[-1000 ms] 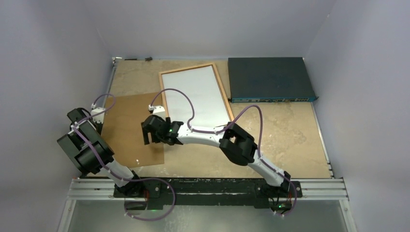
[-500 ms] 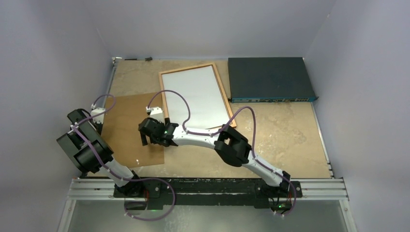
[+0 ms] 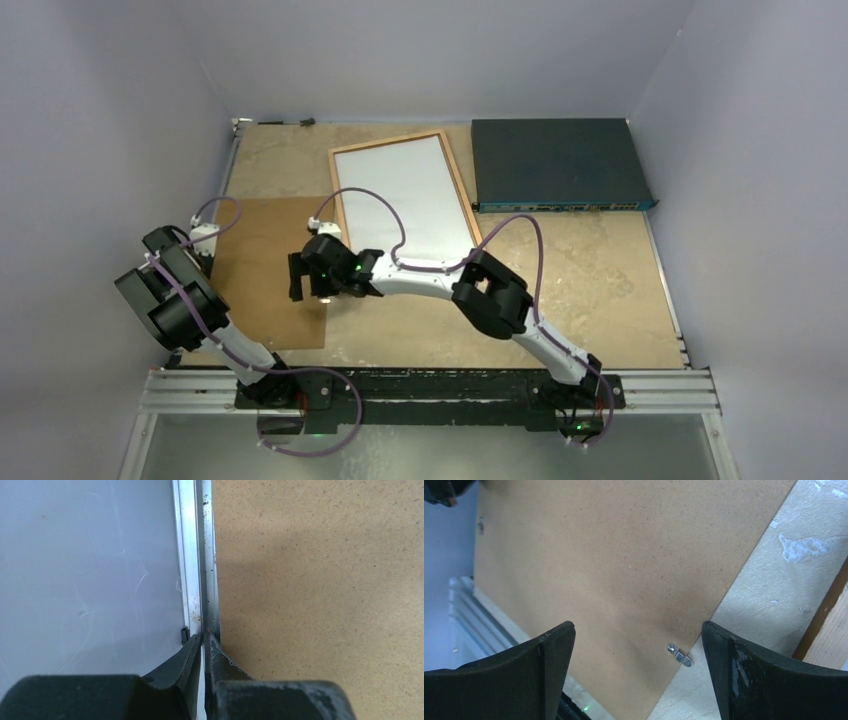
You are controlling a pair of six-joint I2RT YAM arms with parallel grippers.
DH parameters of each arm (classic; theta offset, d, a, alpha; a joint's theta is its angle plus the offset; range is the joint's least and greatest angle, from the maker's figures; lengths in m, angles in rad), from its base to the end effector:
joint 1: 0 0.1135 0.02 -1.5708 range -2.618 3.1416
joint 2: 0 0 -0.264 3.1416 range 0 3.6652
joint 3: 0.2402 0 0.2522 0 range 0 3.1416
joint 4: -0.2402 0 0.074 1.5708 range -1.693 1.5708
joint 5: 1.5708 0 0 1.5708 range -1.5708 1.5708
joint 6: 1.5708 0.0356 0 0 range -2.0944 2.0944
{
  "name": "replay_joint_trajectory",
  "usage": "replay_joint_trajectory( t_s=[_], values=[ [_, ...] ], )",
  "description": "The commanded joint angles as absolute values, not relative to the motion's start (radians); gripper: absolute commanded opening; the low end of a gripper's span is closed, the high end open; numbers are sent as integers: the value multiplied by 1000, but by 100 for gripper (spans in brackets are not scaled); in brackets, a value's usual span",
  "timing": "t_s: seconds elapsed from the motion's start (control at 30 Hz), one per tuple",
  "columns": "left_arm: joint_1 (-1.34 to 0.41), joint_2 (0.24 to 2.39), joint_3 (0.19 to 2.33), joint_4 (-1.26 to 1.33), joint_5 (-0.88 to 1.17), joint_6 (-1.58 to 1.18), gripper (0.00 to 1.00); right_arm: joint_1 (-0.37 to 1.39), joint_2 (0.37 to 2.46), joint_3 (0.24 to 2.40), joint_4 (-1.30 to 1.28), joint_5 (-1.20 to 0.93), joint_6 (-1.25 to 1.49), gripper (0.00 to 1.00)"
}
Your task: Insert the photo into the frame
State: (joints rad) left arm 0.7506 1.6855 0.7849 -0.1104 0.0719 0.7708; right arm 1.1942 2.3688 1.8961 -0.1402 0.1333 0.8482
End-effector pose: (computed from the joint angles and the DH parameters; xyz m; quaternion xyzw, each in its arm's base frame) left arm 0.2266 0.2079 0.1283 0.0196 0.9603 0.1653 0.2238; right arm 0.2044 0.5040 0.1768 -0.1222 0.8776 0.3612 0.2906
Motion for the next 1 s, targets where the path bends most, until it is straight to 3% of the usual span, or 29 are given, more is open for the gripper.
replay_joint_trajectory(
  t_s=[0.0,0.43,0.97],
  values=[
    [723,1726,748,-210,185,754,4,1182,2313,1845,100,-92,946,99],
    [729,1664,727,-293,221,795,1,1165,2278,1803,414,-272,1066,99],
    [753,1617,727,-399,295,819,0,1165,2256,1812,529,-306,1128,99]
  ],
)
